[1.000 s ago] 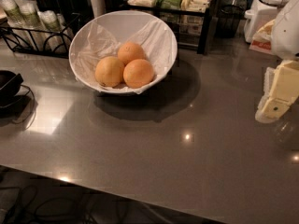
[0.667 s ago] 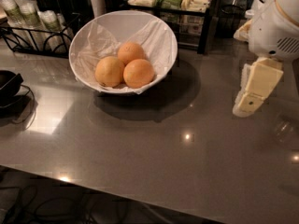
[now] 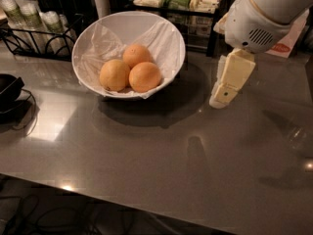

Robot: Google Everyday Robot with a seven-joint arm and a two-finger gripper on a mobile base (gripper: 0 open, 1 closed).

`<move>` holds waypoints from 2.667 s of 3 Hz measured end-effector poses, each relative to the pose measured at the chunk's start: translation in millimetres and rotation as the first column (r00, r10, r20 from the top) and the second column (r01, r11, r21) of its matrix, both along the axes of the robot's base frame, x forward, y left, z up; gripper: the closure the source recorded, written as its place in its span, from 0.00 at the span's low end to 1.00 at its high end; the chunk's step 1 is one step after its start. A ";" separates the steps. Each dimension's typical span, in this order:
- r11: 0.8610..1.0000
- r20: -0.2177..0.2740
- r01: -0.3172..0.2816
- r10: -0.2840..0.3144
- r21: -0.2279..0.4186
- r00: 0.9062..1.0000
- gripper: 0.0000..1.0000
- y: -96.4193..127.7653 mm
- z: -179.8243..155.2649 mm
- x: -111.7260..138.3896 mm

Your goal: Pick orange from white bowl

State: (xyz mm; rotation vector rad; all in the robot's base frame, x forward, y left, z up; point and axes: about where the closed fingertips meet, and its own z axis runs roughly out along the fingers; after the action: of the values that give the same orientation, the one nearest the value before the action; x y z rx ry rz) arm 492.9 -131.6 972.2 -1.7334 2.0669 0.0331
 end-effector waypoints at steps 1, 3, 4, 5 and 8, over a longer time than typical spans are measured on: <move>0.993 0.002 0.055 -0.055 0.105 0.998 0.00 6.2 -12.2 10.1; 0.931 0.010 0.128 -0.140 0.342 0.990 0.00 38.5 -14.3 47.9; 0.931 0.010 0.128 -0.140 0.342 0.990 0.00 38.8 -14.5 48.1; 0.924 -0.006 0.126 -0.133 0.360 0.991 0.00 49.9 -20.3 56.3; 0.931 0.008 0.100 -0.109 0.350 0.994 0.00 96.4 -19.8 68.1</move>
Offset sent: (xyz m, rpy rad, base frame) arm 0.0885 0.0585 -0.0258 0.6113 -0.0144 -0.2443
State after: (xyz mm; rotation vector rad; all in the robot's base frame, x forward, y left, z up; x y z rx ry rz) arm 561.0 -35.1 952.4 -1.3995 1.9866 0.3236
